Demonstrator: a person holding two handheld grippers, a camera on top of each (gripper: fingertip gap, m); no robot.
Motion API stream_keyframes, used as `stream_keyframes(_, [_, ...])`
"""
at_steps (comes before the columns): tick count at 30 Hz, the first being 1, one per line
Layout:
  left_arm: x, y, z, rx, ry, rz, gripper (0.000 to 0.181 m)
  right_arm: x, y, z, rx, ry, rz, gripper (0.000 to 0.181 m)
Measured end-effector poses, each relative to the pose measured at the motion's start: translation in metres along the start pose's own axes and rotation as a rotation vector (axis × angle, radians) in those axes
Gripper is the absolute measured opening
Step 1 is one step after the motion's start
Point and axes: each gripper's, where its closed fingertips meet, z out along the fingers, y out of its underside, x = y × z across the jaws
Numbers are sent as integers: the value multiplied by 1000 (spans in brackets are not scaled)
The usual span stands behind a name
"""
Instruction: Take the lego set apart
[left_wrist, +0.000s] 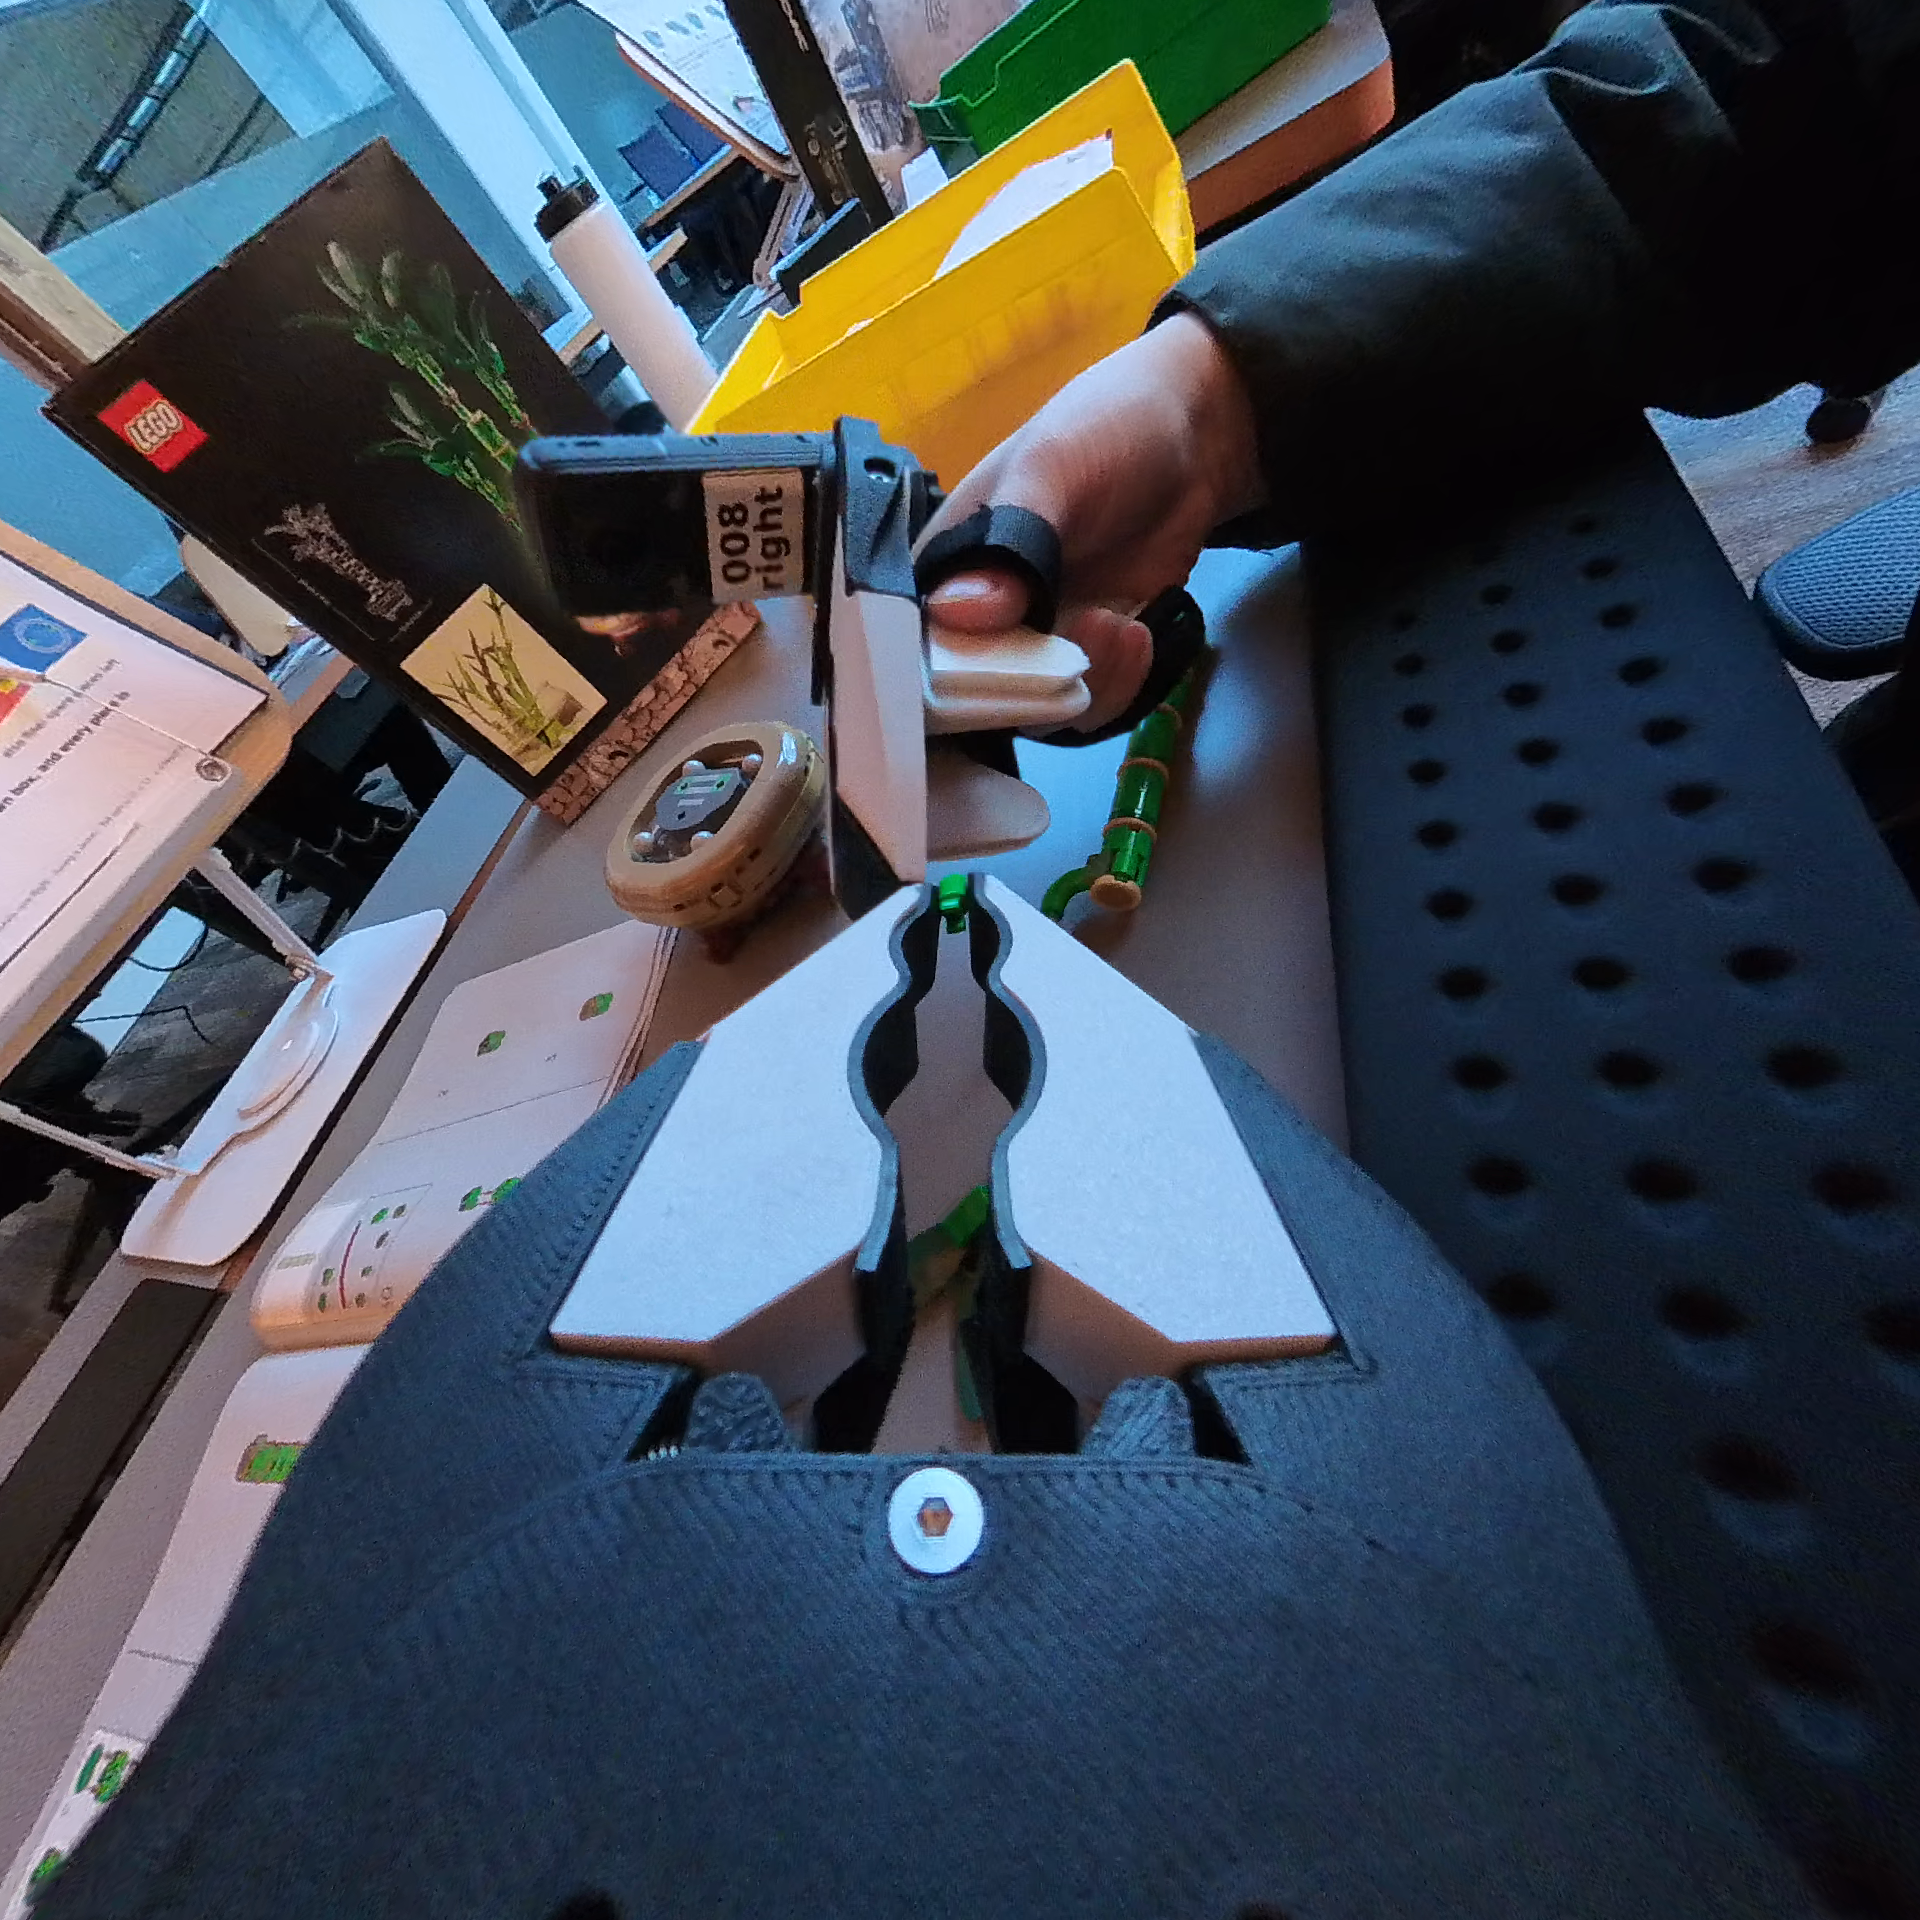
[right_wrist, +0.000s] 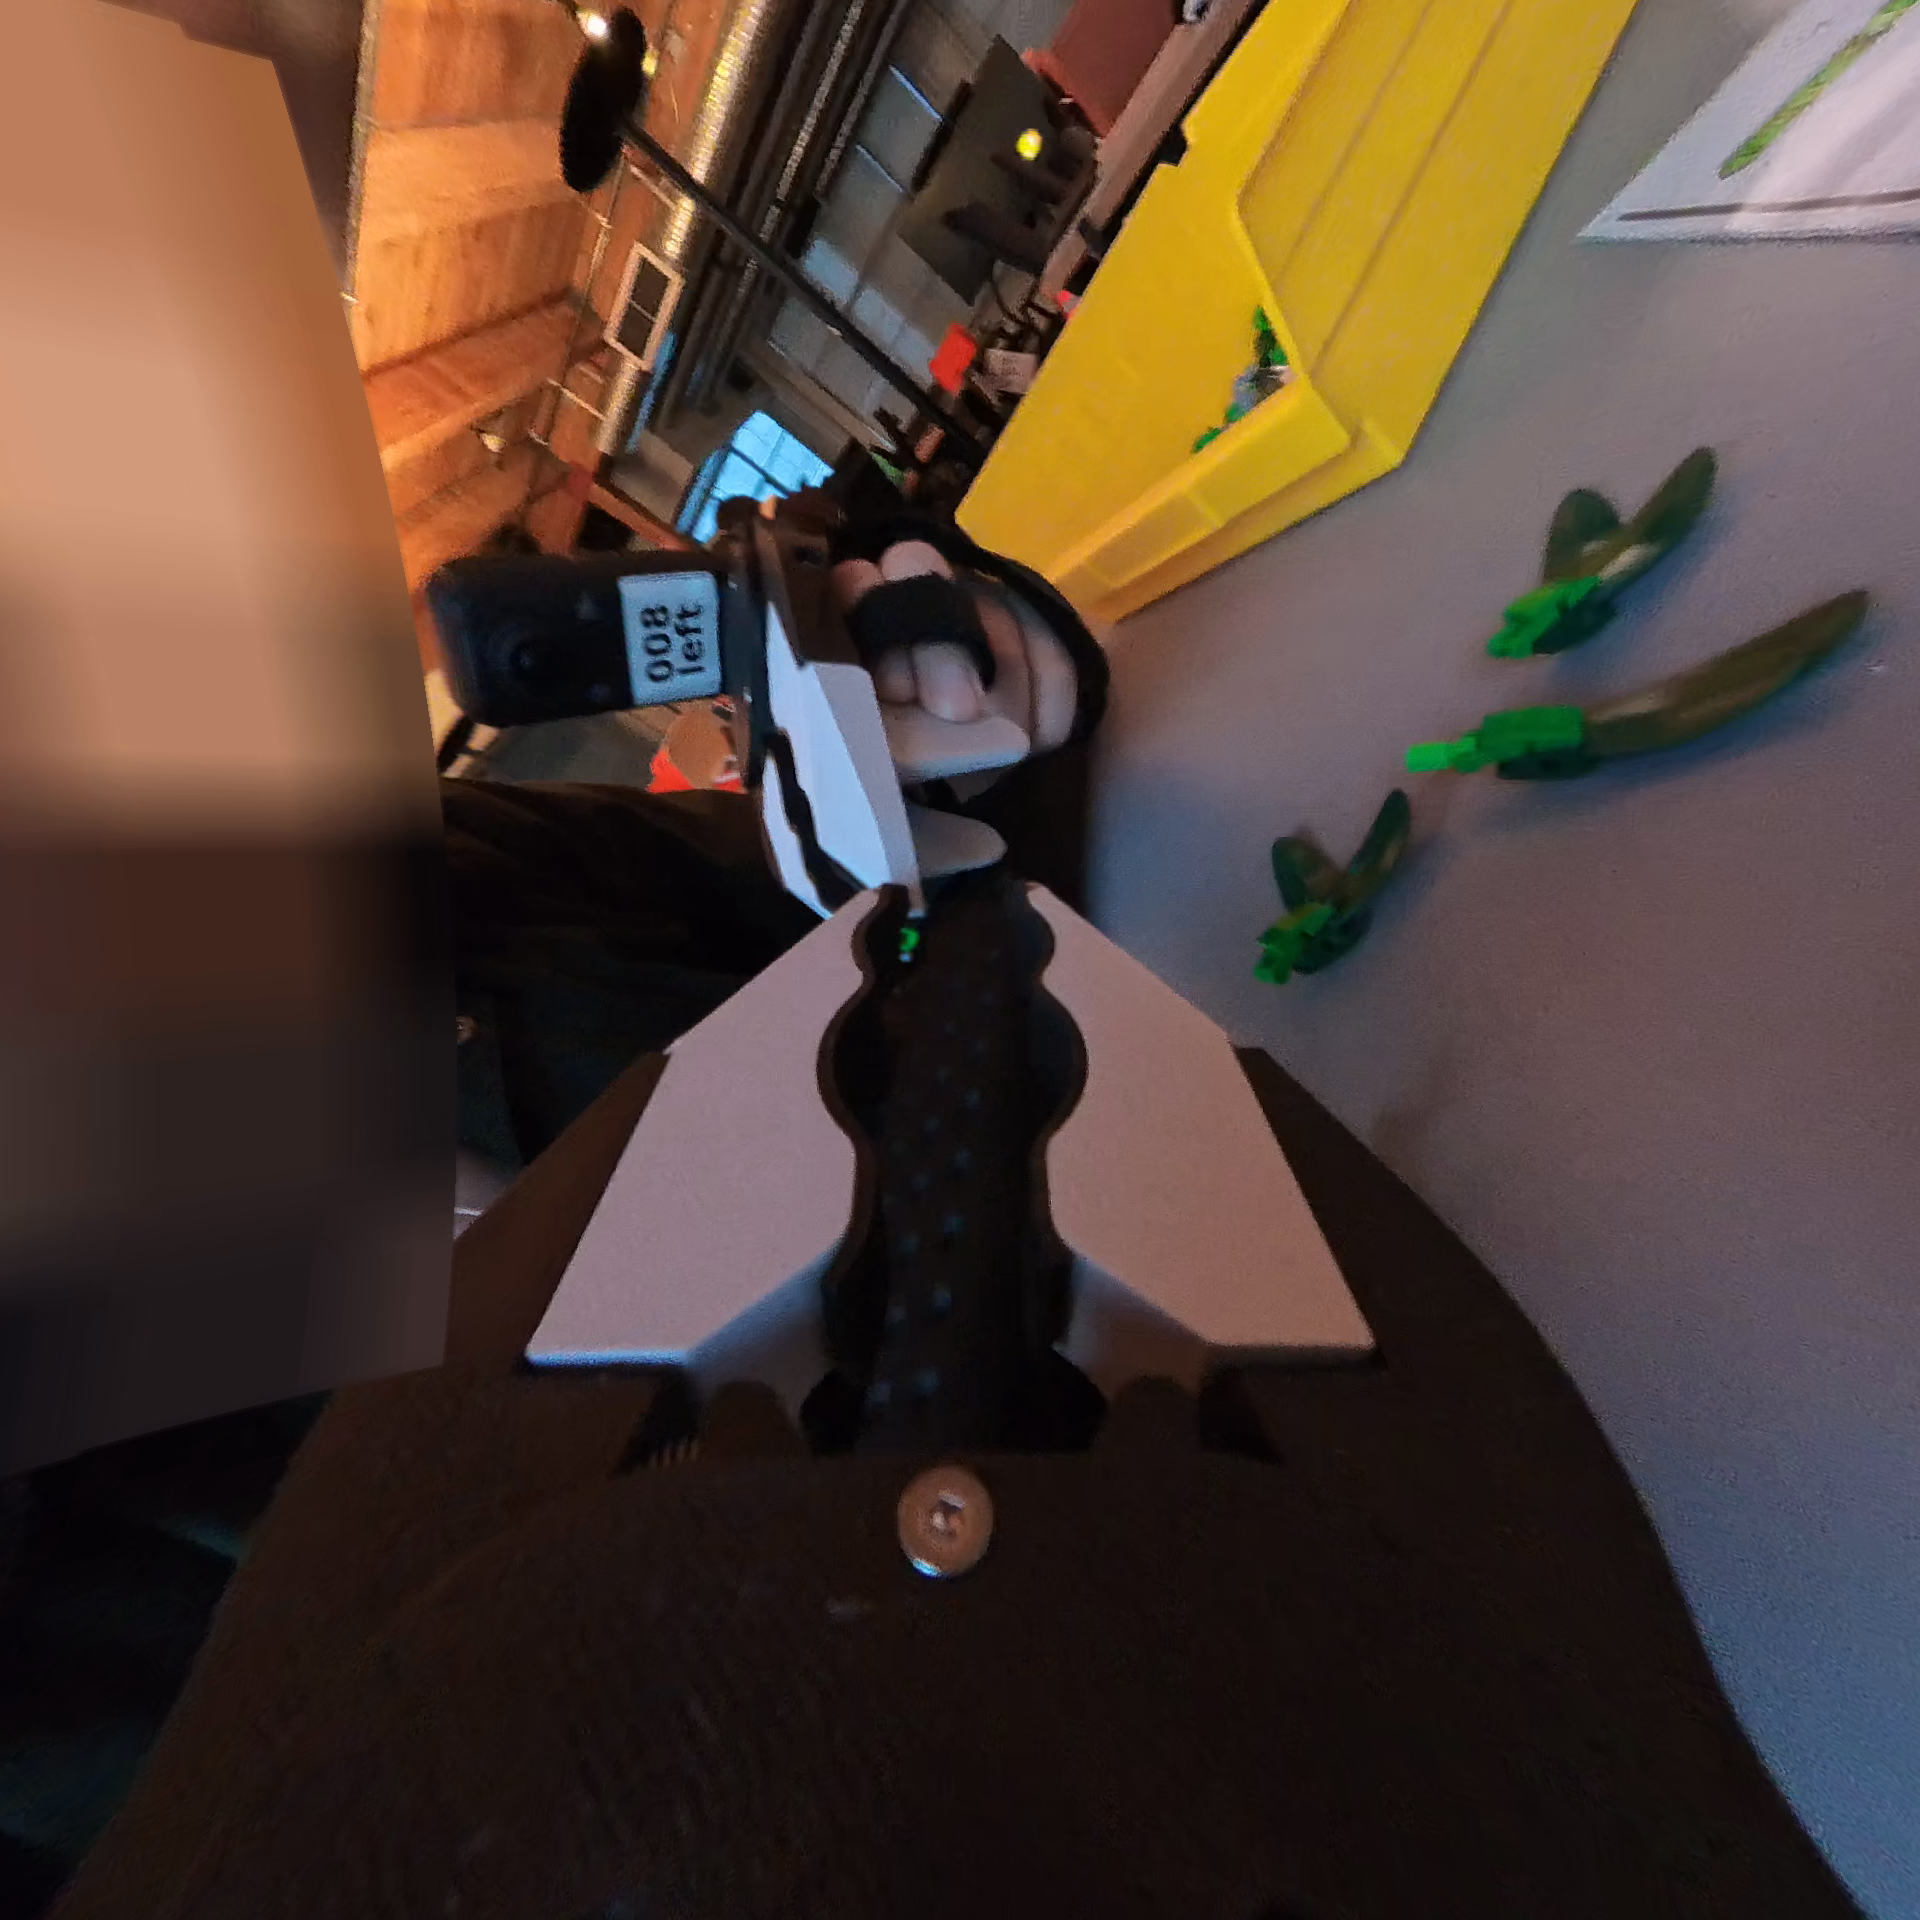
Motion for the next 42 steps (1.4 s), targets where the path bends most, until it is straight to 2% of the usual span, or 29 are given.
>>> stream_keyframes(3, [-1, -2, 2, 3, -23, 14, 4, -14, -1, 1, -2, -88, 25, 13])
stream_keyframes(6, [-2, -4, 1, 15, -41, 29, 3, -14, 6, 4, -34, -95, 43, 14])
stream_keyframes(11, [-1, -6, 0, 25, -66, 76, 5, -18, 7, 5, -49, -128, 64, 5])
stream_keyframes(16, [0, -11, 1, 46, -99, 109, 19, -20, 0, 3, -32, -50, -139, 4])
stream_keyframes(19, [-1, -14, -3, 59, -116, 147, 7, -24, 6, 7, -61, -31, -222, 4])
stream_keyframes(22, [0, -17, -6, 76, -131, 186, 7, -28, 6, 8, -61, -54, -219, 4])
stream_keyframes(25, [-8, -19, -8, 75, -198, 223, 26, -28, 8, 8, -67, -72, -183, 4])
stream_keyframes(28, [-5, -19, -7, 72, -197, 249, 24, -28, 10, 8, -75, -87, -169, 4])
stream_keyframes(30, [-5, -21, -8, 81, -216, 284, 23, -31, 8, 8, -70, -75, -248, 4])
stream_keyframes(36, [-2, -32, -15, 128, -258, 367, 25, -45, 8, 10, -63, 37, -706, 4])
stream_keyframes(42, [-2, -33, -16, 133, -257, 368, 25, -46, 8, 11, -56, 52, -756, 4])
